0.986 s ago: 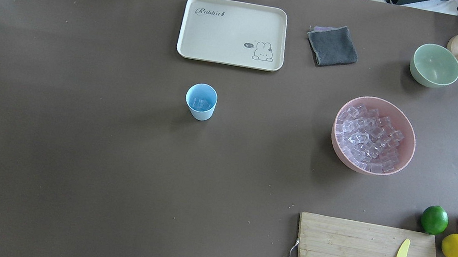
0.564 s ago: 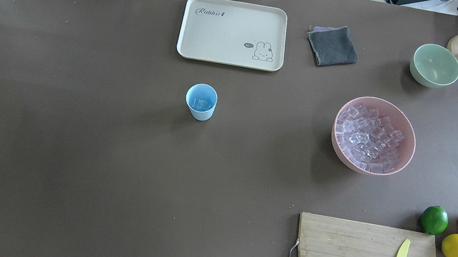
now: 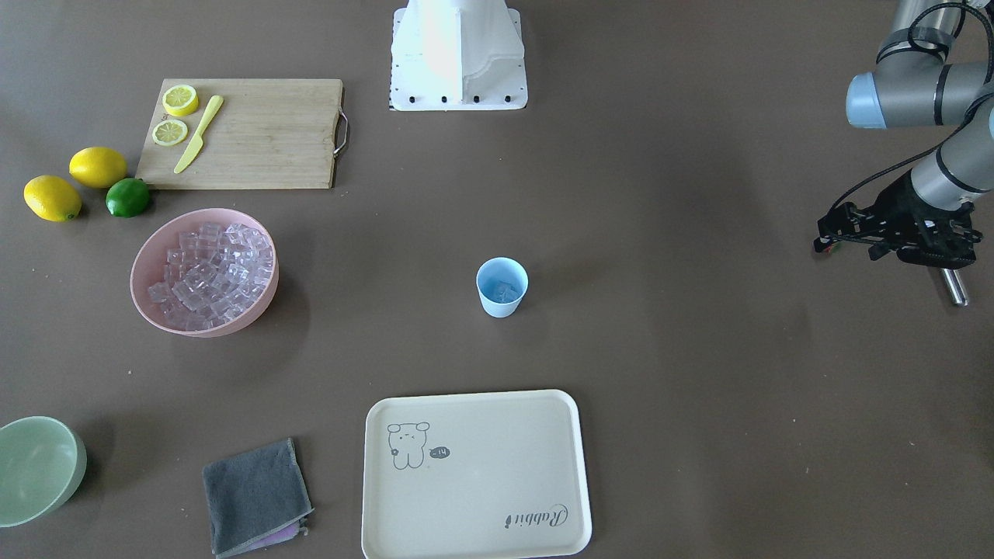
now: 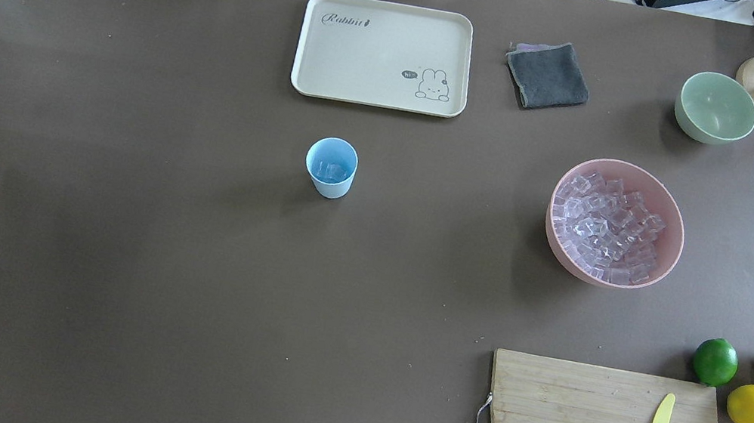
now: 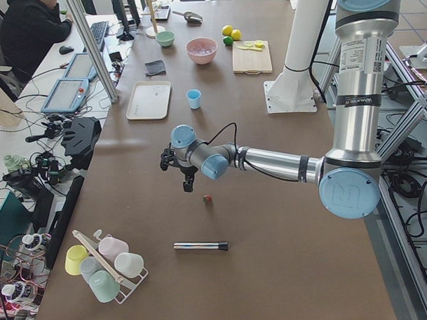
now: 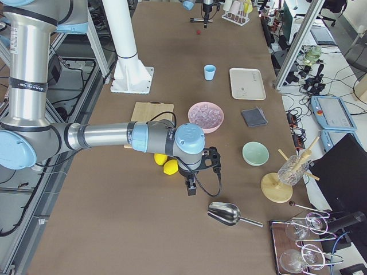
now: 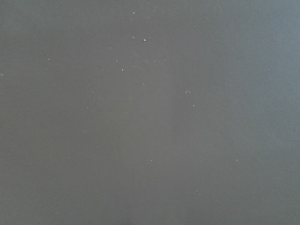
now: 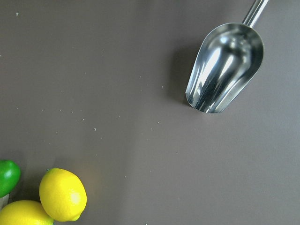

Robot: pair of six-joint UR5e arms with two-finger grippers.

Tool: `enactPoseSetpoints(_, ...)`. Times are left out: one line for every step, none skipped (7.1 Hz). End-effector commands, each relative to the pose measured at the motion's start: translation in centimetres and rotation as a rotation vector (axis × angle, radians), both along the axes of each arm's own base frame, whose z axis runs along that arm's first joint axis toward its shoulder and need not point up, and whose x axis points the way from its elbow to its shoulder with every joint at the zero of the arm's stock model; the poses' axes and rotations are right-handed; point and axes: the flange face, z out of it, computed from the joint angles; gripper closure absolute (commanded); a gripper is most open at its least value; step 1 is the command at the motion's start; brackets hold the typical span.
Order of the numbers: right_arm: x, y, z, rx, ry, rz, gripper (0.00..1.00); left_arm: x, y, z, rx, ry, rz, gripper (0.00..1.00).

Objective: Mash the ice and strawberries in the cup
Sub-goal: 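Lower the left gripper onto the red strawberry and grasp it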

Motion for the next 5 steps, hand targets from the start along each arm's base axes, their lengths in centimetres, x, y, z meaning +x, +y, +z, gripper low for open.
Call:
enactPoseSetpoints(0.1, -0.4, 0.3, -0.095, 0.013, 0.124, 0.01, -0.3, 0.6, 1.7, 0.008, 0.002, -0.002, 0.01)
enactPoseSetpoints(0.2, -1.2, 1.1, -0.099, 0.007, 0.18, 0.01, -0.4, 0.4, 1.6, -0.013, -0.013, -0.045, 0.01)
enactPoseSetpoints(0.2, -1.4, 1.5, -0.085, 0.007, 0.198, 0.0, 0.7, 0.8, 1.8, -0.028, -0.021, -0.042, 0.01)
enactPoseSetpoints(0.1, -1.0, 1.8, -0.074, 0.008, 0.201, 0.0, 1.9, 1.2, 2.7, -0.032, -0.036, -0.028, 0.01)
enactPoseSetpoints(0.1, -1.1, 1.5, -0.065, -0.004, 0.198, 0.0, 2.2, 1.2, 5.0, -0.025, -0.063, -0.037, 0.01)
